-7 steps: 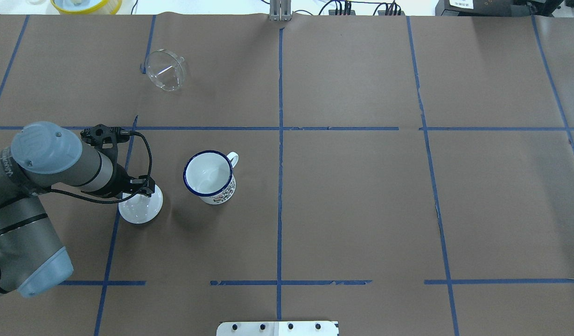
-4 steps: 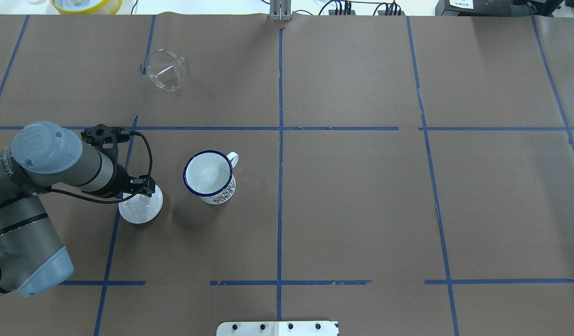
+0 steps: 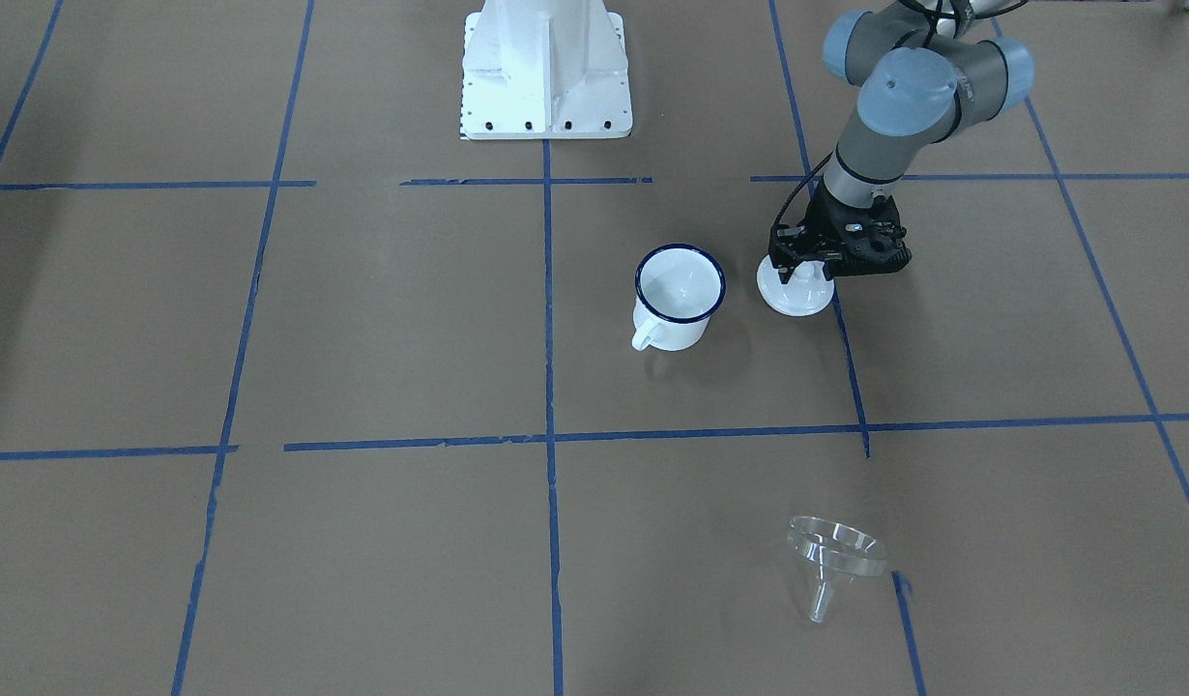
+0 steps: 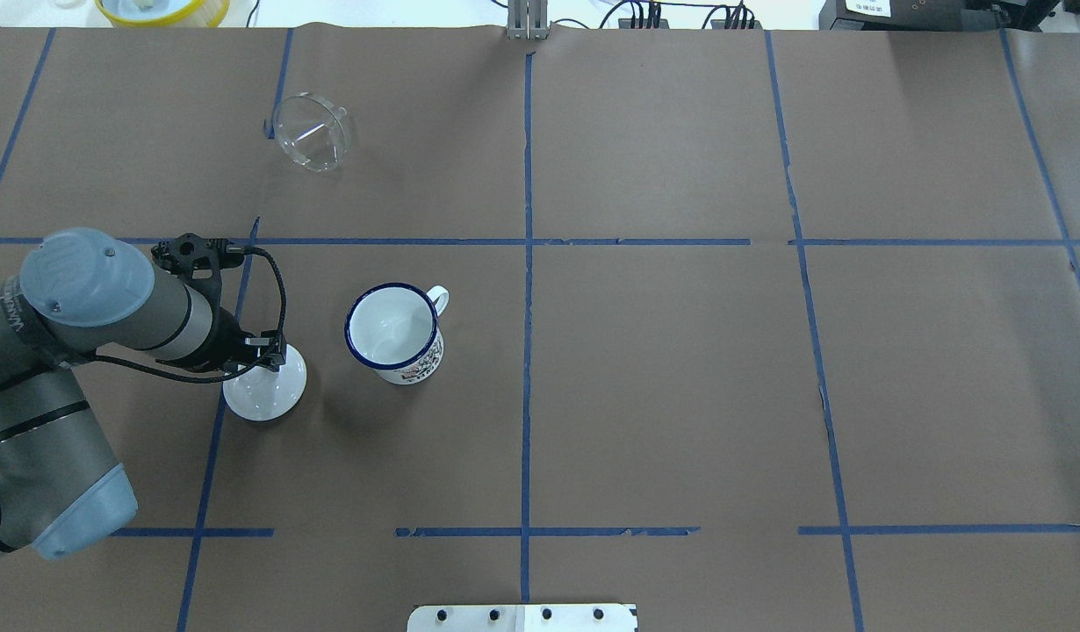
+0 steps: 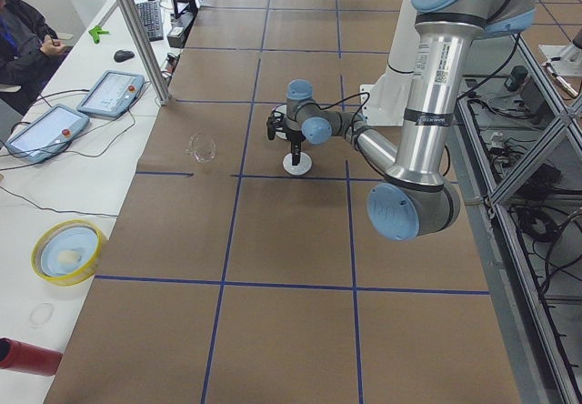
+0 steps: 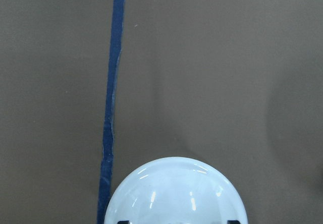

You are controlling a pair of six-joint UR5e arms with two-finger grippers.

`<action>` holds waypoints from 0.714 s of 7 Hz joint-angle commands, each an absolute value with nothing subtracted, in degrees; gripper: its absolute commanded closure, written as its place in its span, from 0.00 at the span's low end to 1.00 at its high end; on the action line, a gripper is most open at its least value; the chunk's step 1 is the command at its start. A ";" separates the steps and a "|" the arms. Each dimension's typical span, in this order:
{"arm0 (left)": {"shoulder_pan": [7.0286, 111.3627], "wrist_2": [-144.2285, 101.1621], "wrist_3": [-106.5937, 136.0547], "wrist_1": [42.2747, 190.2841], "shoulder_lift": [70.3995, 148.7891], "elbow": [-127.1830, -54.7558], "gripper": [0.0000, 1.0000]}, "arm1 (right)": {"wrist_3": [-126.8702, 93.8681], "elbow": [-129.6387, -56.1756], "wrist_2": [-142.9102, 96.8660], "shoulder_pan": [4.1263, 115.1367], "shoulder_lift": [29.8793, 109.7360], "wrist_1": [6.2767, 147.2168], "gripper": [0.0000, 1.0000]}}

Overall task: Remove funnel from cup
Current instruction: 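Lift the white lid off the table with the left gripper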

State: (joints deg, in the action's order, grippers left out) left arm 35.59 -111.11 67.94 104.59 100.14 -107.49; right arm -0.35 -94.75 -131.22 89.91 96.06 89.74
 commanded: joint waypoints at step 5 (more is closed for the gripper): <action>35.77 -111.27 67.76 100.02 100.37 -111.09 1.00 | -0.35 -94.75 -131.22 89.91 96.06 89.74 0.00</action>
